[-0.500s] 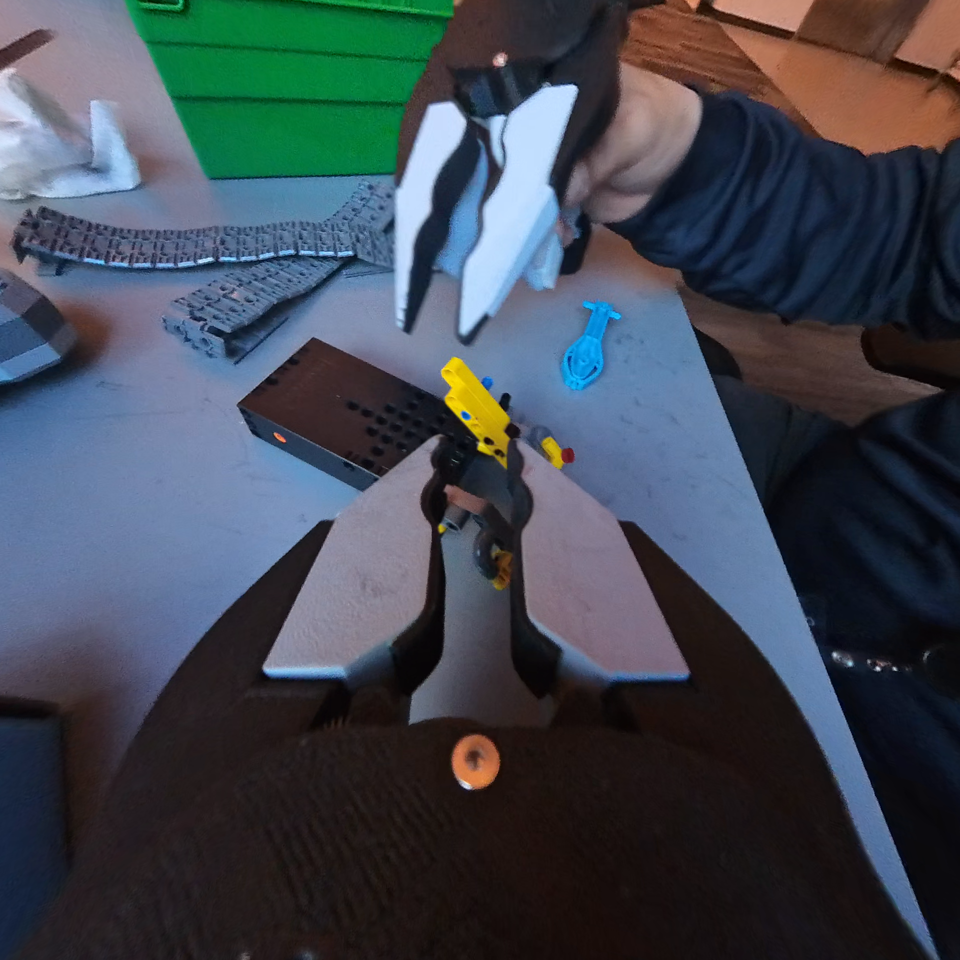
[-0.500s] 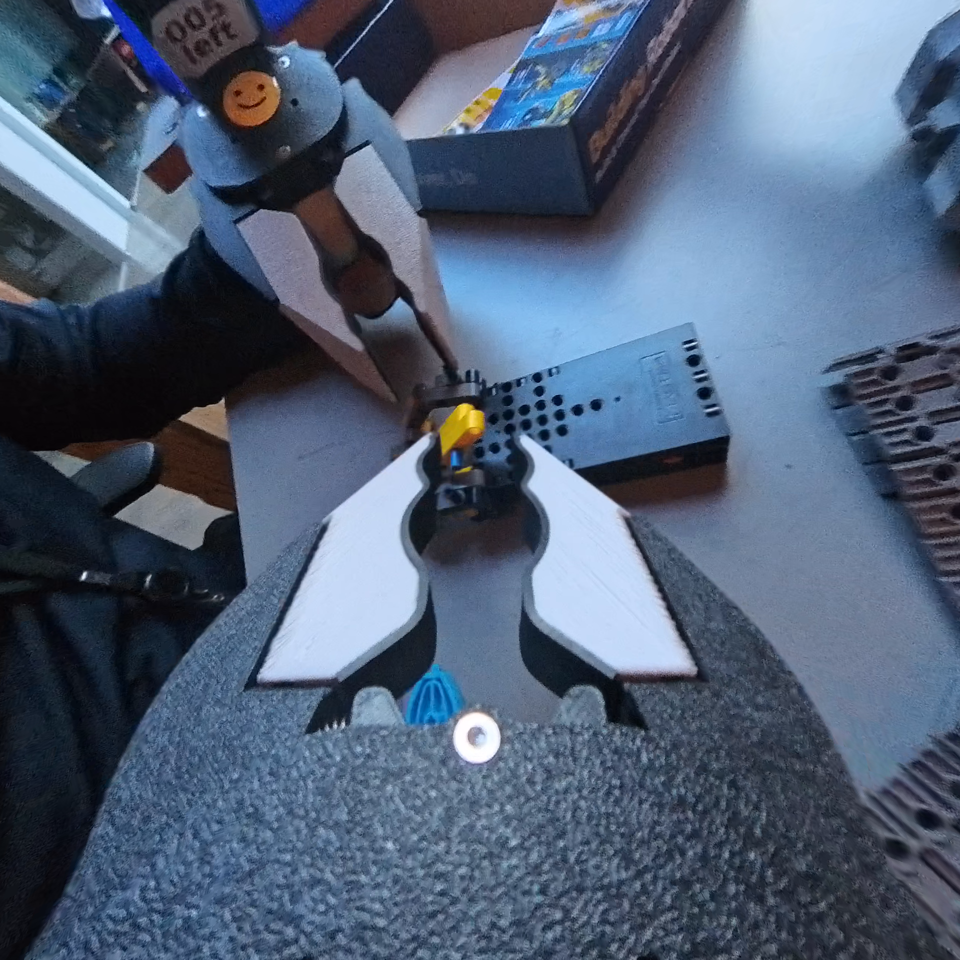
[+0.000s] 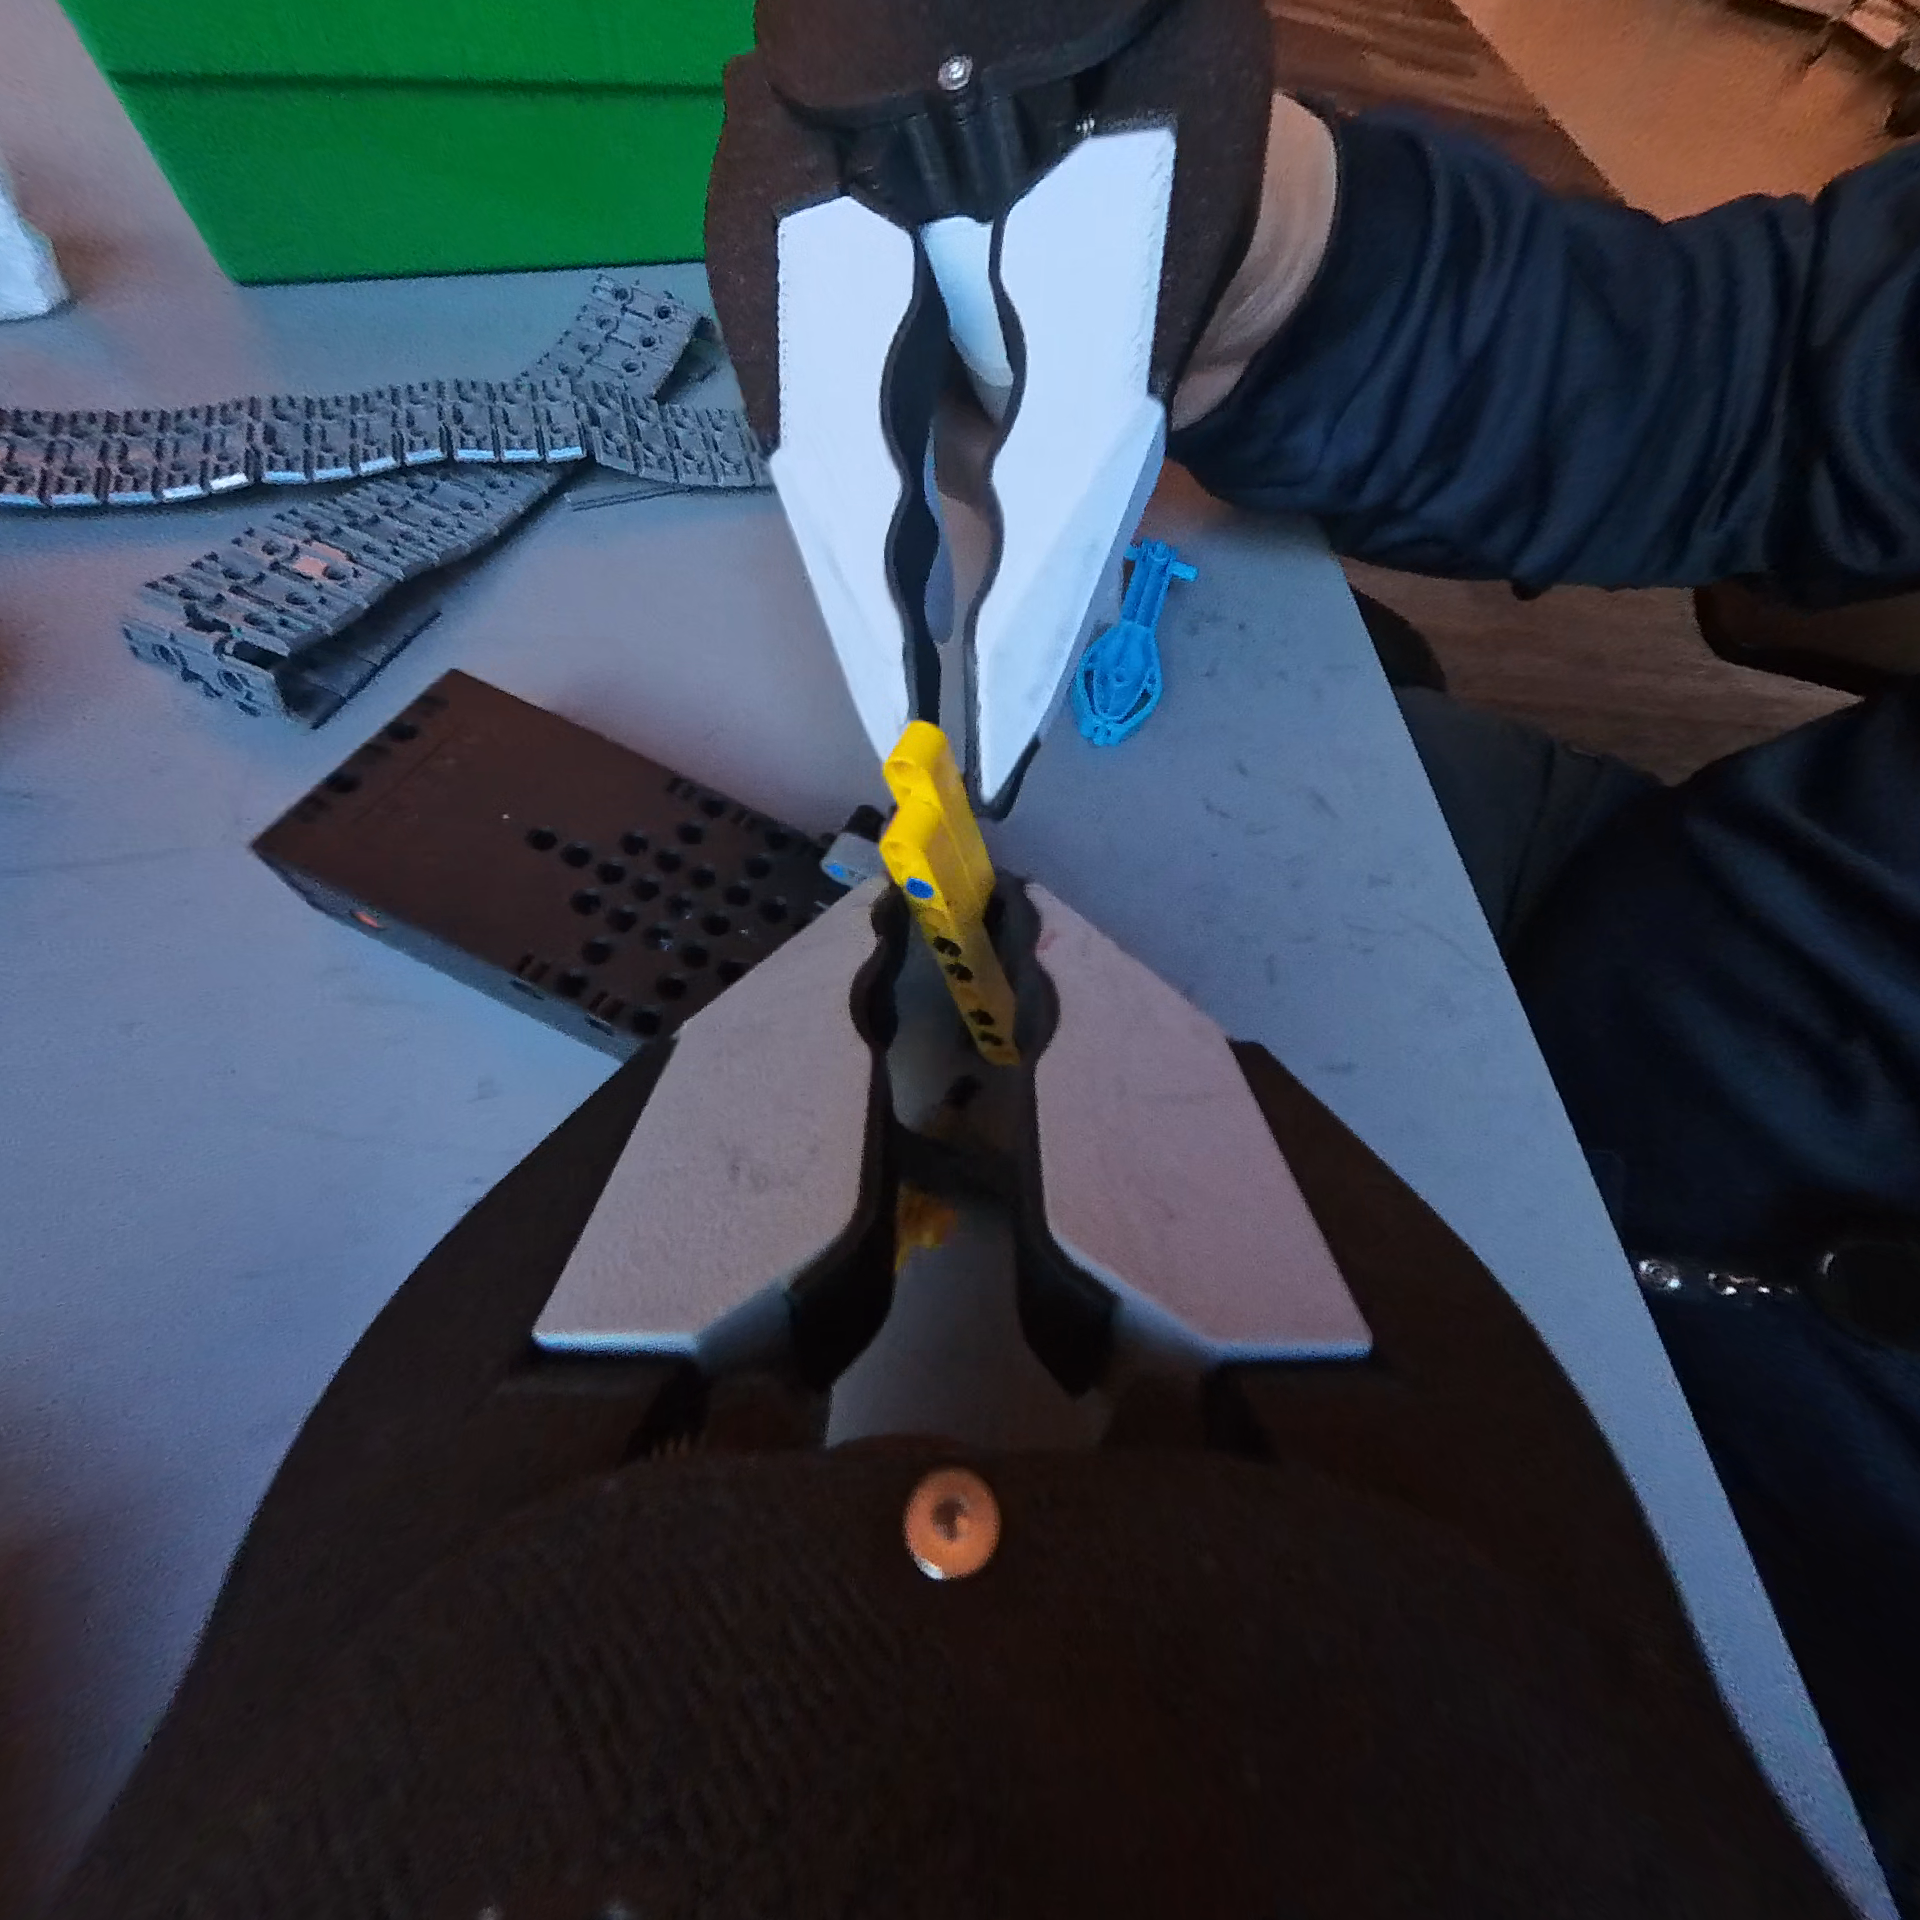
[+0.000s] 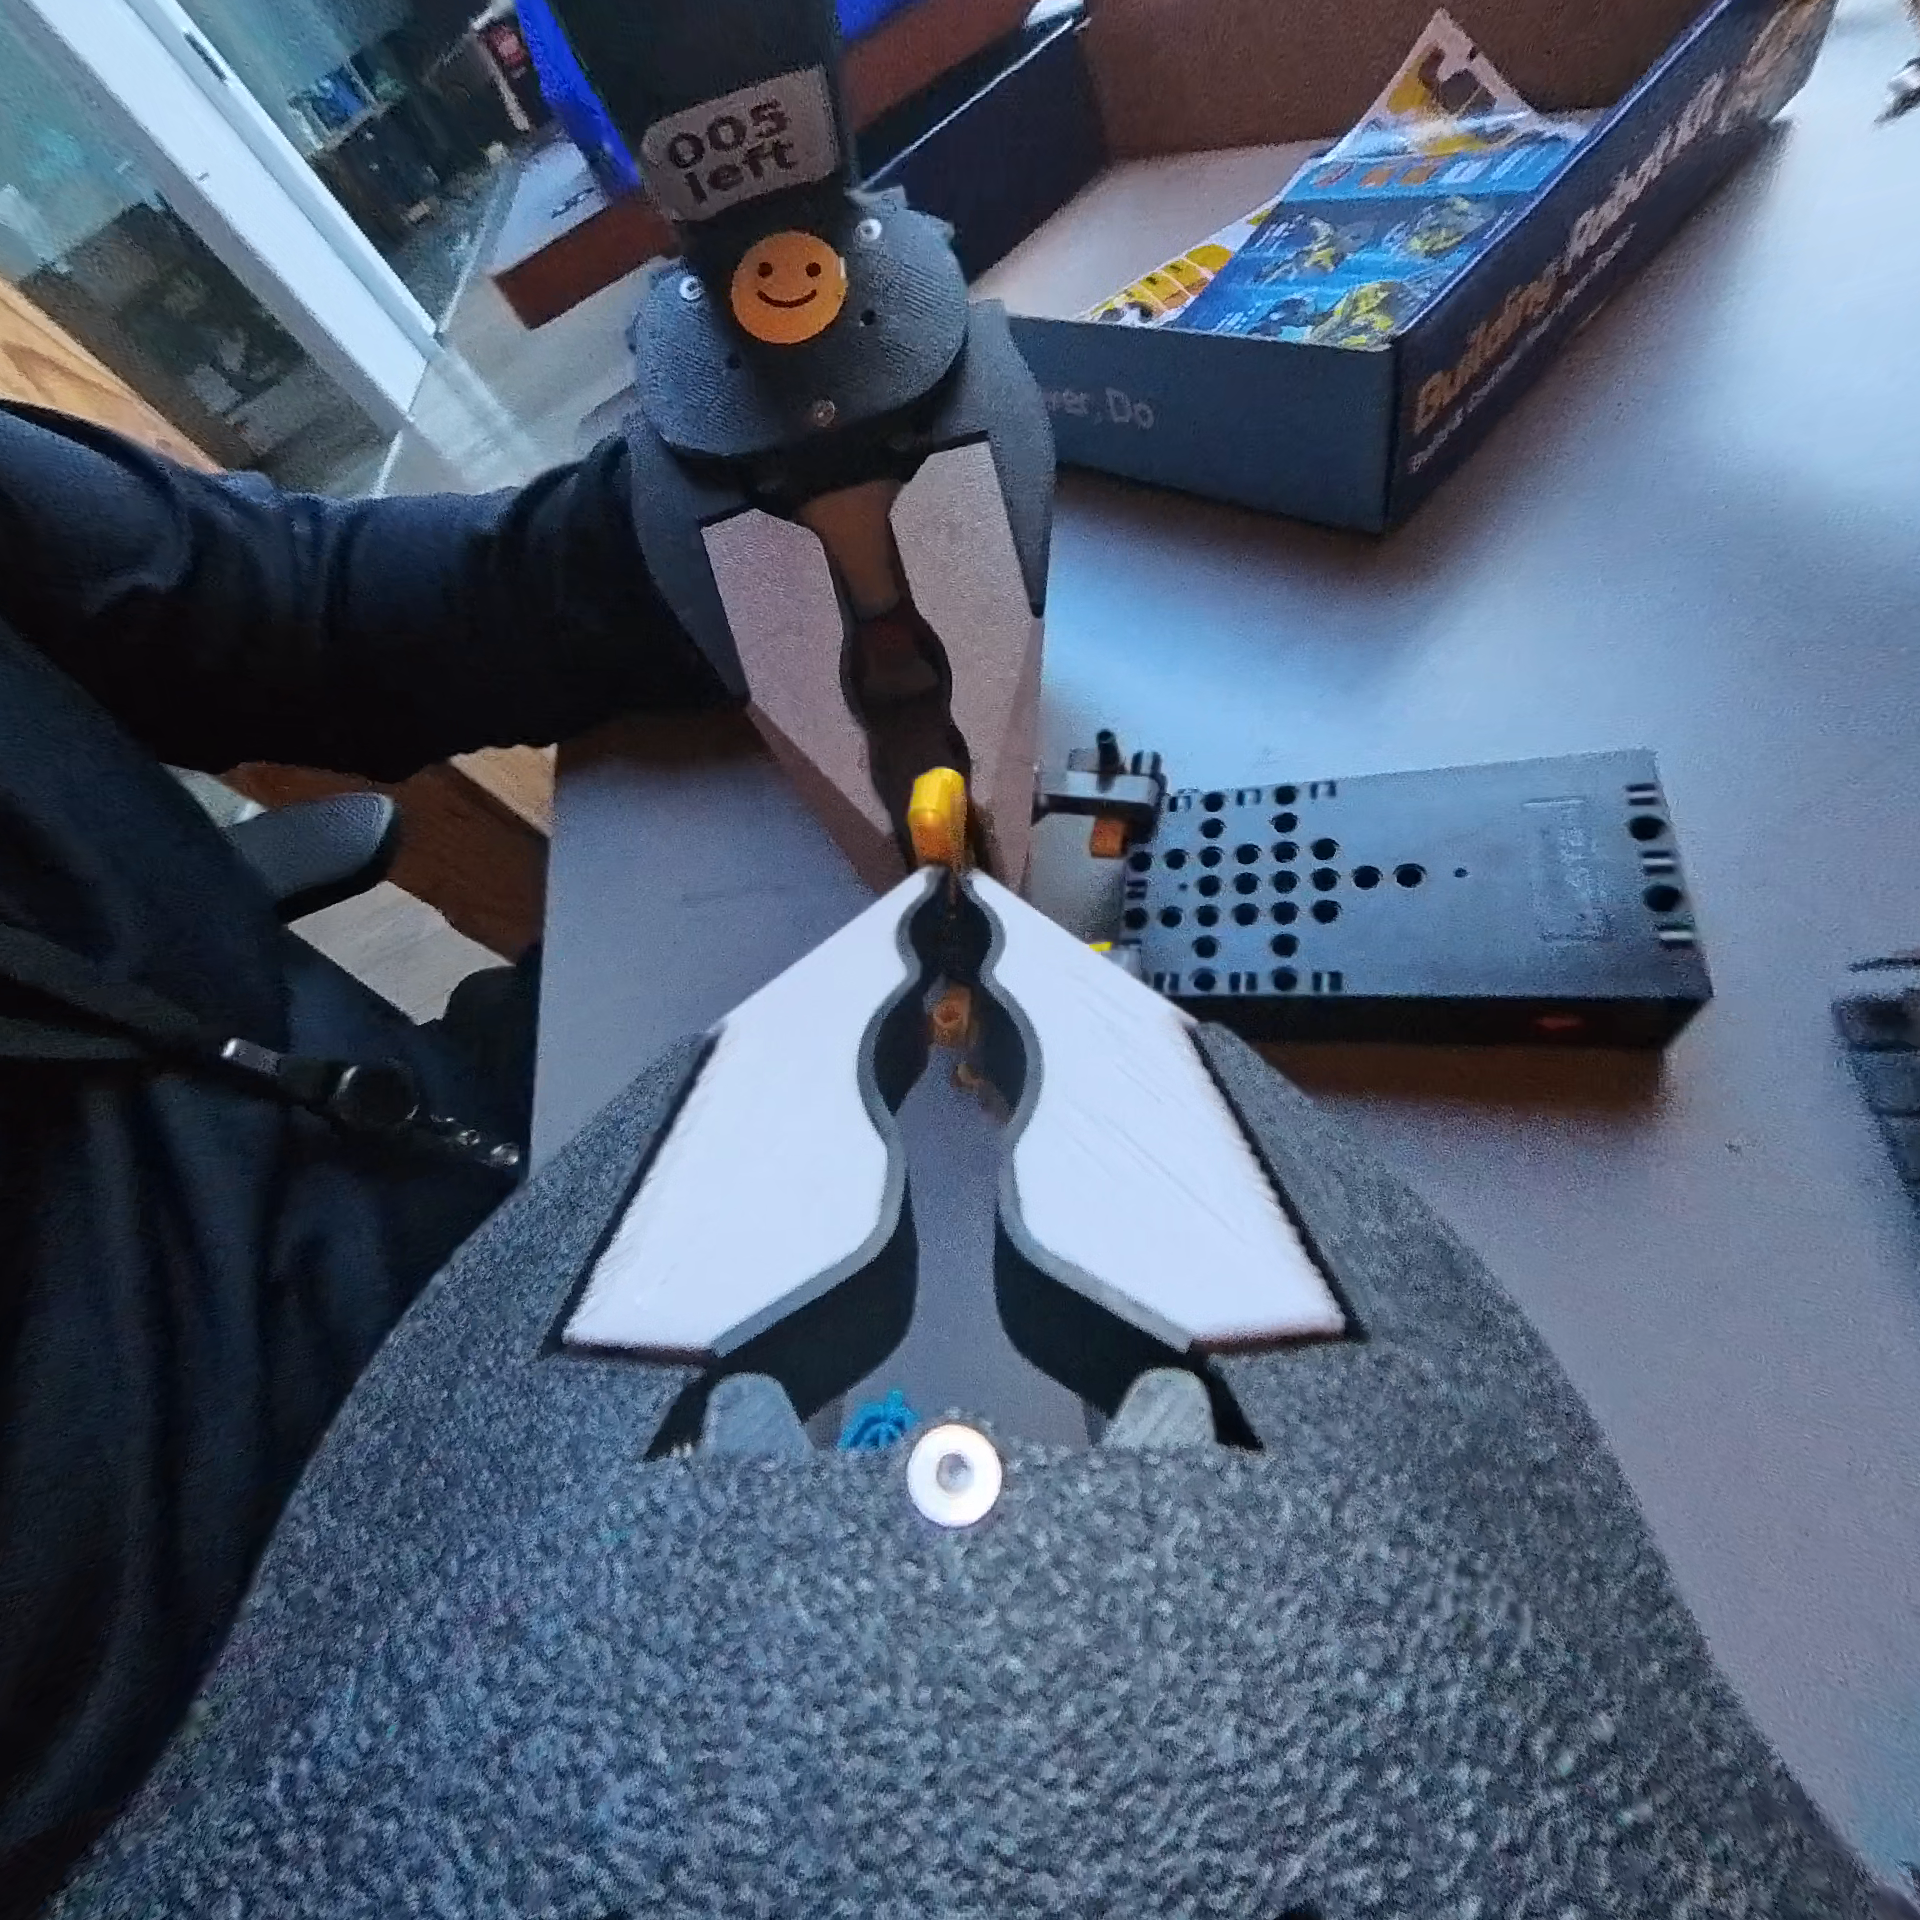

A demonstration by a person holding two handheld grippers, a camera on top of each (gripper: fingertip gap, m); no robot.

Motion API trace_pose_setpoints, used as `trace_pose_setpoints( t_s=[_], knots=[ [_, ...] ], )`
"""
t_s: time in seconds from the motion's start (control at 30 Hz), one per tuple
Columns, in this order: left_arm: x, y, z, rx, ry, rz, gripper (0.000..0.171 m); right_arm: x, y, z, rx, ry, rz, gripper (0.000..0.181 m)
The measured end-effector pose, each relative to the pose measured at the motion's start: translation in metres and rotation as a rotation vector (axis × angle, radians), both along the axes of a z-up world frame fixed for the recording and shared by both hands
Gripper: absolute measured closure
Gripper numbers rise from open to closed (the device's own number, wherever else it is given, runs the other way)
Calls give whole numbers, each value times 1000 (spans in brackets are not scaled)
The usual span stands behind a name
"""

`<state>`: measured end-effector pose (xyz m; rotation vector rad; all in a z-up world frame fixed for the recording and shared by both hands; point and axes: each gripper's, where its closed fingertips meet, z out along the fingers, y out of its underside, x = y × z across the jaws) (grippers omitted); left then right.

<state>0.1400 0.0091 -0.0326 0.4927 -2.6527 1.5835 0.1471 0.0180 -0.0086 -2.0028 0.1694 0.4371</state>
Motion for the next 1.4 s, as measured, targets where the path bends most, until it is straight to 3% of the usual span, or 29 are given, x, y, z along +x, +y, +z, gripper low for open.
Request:
trace_pose_setpoints(
  t_s=[0.1,0.2,0.33,0.53,0.67,0.77,0.87,0.97,1.1,1.23,1.4],
  knots=[
    [5,2,1,-16,12,30,161,20,-17,2,-10,-62,-115,181],
    [6,5,1,-16,8,32,161,29,-30,-1,-5,-72,-203,170],
    [-1,2,0,-33,40,-5,163,29,-32,-25,-120,-173,-242,170],
    [-29,3,-12,91,-104,-174,150,26,-25,-36,-152,-204,-224,162],
    [-61,5,-15,111,-42,-325,129,25,-22,-29,-117,-234,-205,162],
    [-71,4,-10,65,17,-379,129,29,-22,-31,-126,-241,-204,162],
    [-73,3,15,-59,28,-390,132,25,-19,-26,-74,-231,-183,162],
    [-47,5,39,-156,-47,-251,149,18,-16,-21,-11,-241,-139,163],
    [11,14,13,34,-71,81,141,12,-16,-14,42,-274,-102,174],
    [1,-4,-8,125,-55,23,138,8,-17,-17,25,-289,-85,176],
    [4,-13,-17,220,-107,50,139,19,-14,-29,-55,-330,-132,175]
  ],
)
